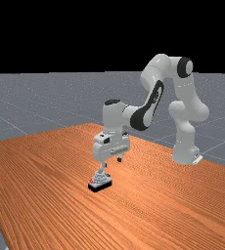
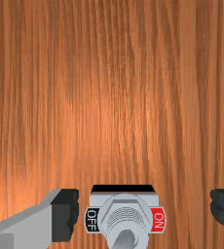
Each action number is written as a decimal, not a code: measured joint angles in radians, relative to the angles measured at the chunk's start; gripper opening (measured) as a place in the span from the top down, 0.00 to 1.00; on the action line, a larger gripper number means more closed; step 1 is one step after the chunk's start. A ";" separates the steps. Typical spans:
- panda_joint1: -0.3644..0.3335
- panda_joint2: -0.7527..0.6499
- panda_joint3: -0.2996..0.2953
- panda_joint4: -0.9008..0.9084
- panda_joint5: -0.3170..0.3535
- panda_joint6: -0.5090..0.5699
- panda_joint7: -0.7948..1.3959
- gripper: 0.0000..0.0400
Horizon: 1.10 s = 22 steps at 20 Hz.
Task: Turn on the trigger
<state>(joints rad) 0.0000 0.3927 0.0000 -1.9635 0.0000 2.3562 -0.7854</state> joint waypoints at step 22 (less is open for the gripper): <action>0.385 0.244 0.089 0.408 -0.071 -0.172 0.508 1.00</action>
<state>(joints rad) 0.3853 0.6364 0.0893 -1.5558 -0.0715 2.1837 -0.2775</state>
